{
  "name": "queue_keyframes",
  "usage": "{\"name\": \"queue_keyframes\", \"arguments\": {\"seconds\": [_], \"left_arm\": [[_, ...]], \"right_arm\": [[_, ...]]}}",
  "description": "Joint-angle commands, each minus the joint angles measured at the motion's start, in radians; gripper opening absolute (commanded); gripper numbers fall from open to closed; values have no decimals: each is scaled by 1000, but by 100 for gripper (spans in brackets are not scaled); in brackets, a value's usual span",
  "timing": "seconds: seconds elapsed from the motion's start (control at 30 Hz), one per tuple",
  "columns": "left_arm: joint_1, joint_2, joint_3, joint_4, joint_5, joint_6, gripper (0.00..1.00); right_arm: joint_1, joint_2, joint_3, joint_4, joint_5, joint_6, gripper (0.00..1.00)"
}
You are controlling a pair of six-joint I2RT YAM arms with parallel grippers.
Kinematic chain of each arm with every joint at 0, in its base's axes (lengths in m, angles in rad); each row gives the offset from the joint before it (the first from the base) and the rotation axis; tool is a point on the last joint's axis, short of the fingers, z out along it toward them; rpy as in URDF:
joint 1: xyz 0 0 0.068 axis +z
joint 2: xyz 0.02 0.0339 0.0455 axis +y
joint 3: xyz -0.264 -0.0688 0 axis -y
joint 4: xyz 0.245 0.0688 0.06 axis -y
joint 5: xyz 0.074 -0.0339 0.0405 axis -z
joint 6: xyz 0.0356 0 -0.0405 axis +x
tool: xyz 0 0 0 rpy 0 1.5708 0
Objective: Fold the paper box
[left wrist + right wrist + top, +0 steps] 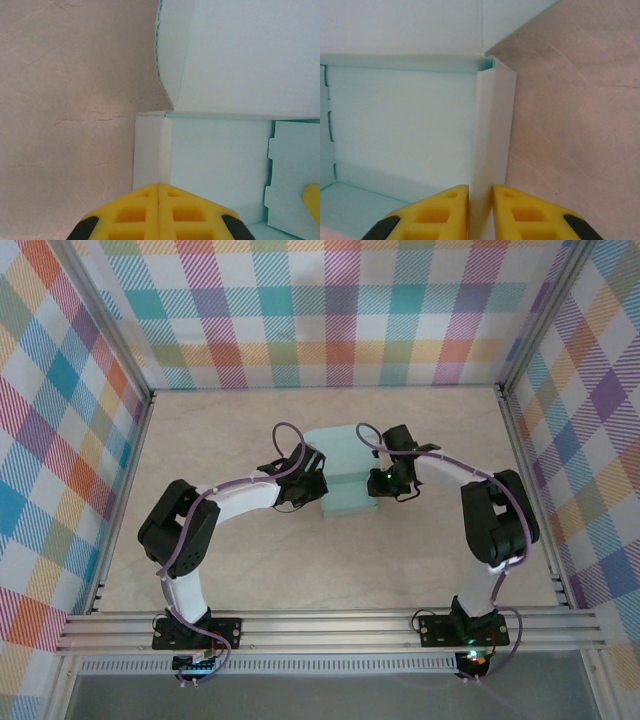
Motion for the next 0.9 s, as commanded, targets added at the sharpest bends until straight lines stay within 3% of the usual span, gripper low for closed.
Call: {"name": "queue_keyframes", "arguments": {"seconds": [0.0,0.27,0.5,0.57,0.67,0.87], "left_arm": [[0,76,-53,-147,-13,13,4],[0,79,-57,-138,-9,12,3],[0,81,-59,-135,-5,11,3],[0,79,-60,-134,-7,12,3],[0,79,-59,-135,-8,14,3],[0,78,-58,-138,-11,15,3]], "right_arm": [[34,34,27,-55,28,-26,18],[98,83,83,-142,201,-55,16],[156,148,133,-210,365,-39,4],[161,154,137,-210,371,-35,5],[164,157,143,-200,358,-29,14],[164,177,166,-193,350,-24,14]]}}
